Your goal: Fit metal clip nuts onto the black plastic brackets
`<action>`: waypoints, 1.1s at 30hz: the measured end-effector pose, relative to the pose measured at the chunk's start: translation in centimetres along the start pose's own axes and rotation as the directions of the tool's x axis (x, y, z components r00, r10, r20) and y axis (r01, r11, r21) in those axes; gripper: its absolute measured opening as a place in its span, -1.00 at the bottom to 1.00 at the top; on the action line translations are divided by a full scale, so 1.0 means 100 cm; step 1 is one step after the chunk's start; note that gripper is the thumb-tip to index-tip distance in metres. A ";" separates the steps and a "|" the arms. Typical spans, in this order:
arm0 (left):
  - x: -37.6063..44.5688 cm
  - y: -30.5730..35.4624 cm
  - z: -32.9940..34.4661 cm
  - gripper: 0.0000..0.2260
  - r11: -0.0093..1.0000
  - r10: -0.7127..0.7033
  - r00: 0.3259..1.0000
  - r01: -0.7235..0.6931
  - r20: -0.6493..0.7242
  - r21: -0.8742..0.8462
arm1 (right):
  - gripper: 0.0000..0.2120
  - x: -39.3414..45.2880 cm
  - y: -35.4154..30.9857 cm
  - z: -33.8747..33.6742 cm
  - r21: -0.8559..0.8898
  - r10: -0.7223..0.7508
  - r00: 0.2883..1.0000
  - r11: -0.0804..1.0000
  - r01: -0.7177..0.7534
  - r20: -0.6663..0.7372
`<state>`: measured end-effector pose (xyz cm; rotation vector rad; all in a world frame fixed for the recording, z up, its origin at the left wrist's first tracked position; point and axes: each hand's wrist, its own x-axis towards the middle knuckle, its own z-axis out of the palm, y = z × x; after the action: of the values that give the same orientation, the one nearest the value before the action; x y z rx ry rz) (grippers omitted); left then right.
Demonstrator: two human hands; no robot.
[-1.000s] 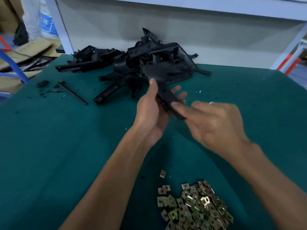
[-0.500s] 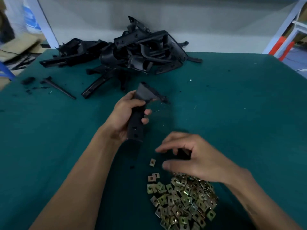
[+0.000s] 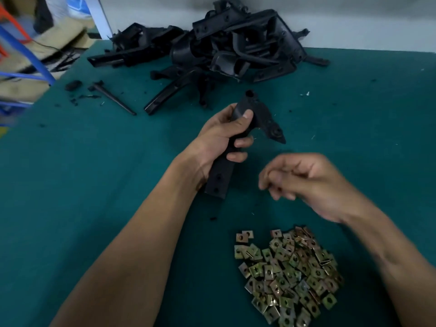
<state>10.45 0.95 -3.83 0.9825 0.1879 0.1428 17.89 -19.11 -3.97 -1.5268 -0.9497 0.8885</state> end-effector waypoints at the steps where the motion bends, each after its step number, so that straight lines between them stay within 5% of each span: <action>1: -0.001 0.000 0.000 -0.86 1.000 0.009 1.000 -0.010 0.011 0.025 | -0.92 0.002 -0.002 -0.007 0.202 0.029 0.998 0.979 -0.019 -0.049; 3: -0.001 0.000 0.002 -0.91 0.998 0.015 1.000 -0.017 0.025 0.059 | -0.89 0.012 -0.002 -0.014 0.425 0.079 0.975 0.905 0.016 -0.207; 7: 0.001 -0.001 0.002 -0.82 0.996 0.044 0.998 -0.041 -0.035 0.077 | -0.84 0.035 -0.001 -0.012 0.567 0.118 0.914 0.812 0.136 -0.389; 10: 0.003 0.000 -0.003 -0.84 0.996 0.063 0.997 -0.060 -0.047 0.063 | -0.94 0.040 0.003 -0.015 0.633 0.144 0.918 0.762 0.135 -0.369; 24: 0.002 -0.008 0.000 -0.84 0.959 0.002 0.987 -0.048 0.163 0.278 | -0.79 0.041 0.001 -0.017 0.872 0.135 0.952 0.452 0.187 -0.274; 33: 0.000 -0.008 0.003 -0.85 0.947 0.021 0.990 -0.064 0.136 0.315 | -0.80 0.045 0.003 -0.007 0.750 0.188 0.910 0.639 0.173 -0.370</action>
<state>10.57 0.33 -4.32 1.3151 0.0691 0.0879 20.36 -15.29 -4.34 -0.8854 -0.1606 0.7732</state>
